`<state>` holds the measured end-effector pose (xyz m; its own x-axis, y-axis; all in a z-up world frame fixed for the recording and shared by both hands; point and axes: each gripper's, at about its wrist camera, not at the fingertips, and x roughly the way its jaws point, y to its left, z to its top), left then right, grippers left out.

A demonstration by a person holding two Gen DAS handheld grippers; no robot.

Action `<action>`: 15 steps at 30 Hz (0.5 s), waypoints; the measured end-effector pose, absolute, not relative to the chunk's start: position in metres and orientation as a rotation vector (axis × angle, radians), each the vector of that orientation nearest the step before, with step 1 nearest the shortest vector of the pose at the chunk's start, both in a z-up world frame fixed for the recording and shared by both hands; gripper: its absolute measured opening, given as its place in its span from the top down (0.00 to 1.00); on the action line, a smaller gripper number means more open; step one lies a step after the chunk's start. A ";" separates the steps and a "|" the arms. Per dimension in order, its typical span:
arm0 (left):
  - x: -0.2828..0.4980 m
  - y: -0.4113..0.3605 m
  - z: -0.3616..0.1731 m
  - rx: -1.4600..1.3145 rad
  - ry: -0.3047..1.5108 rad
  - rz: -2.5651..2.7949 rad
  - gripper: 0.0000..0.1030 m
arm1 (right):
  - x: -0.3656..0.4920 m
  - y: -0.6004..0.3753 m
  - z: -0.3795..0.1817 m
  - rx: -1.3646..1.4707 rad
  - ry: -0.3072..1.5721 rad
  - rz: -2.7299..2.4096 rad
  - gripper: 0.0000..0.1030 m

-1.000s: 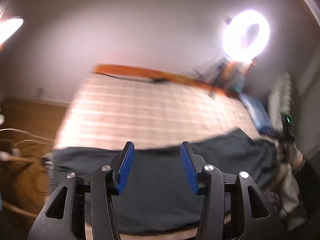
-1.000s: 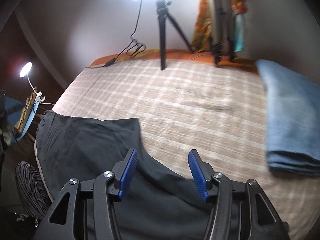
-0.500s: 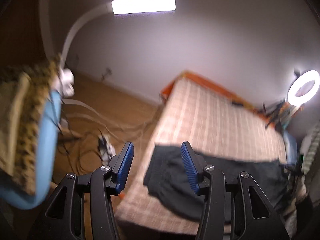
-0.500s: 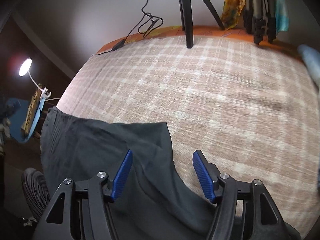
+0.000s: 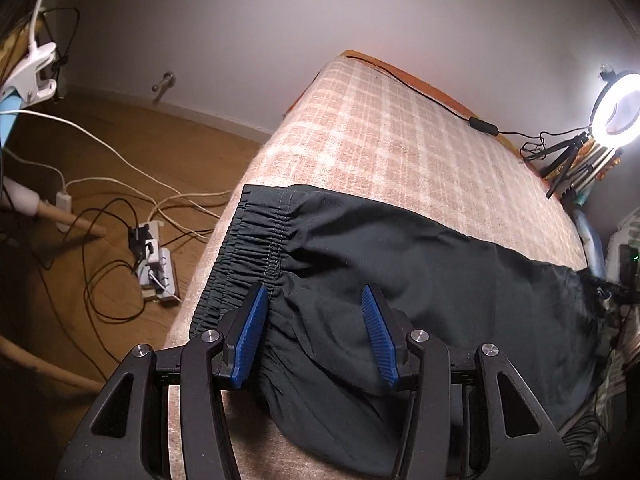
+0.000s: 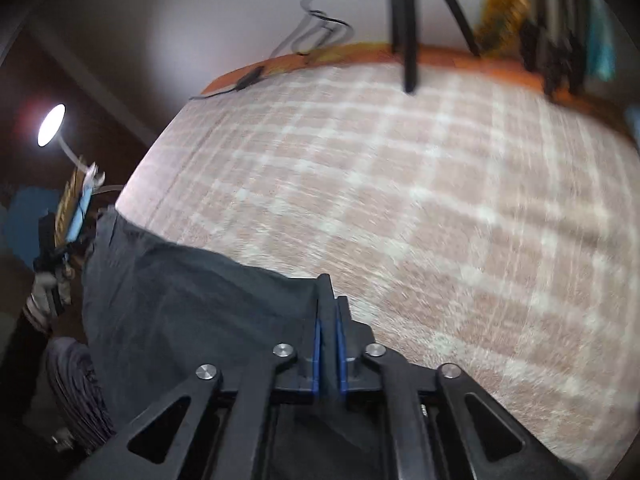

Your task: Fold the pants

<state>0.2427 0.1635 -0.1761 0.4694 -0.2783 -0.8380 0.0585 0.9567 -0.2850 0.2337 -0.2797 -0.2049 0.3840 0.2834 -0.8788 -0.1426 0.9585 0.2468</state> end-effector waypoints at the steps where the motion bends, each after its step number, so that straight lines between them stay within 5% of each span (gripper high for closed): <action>1: 0.242 0.163 -0.176 -0.220 1.063 -0.213 0.54 | 0.235 -0.272 -0.194 0.065 1.120 0.258 0.99; 7: 0.239 0.175 -0.168 -0.255 1.039 -0.192 0.54 | 0.251 -0.266 -0.203 -0.044 1.167 0.180 0.97; 10: 0.231 0.195 -0.159 -0.315 1.015 -0.136 0.54 | 0.246 -0.264 -0.216 -0.069 1.201 0.120 0.81; 11: 0.226 0.205 -0.156 -0.365 1.005 -0.123 0.54 | 0.244 -0.265 -0.215 -0.067 1.195 0.104 0.64; 15: 0.202 0.242 -0.154 -0.561 0.979 -0.116 0.45 | 0.224 -0.266 -0.192 -0.059 1.126 0.026 0.54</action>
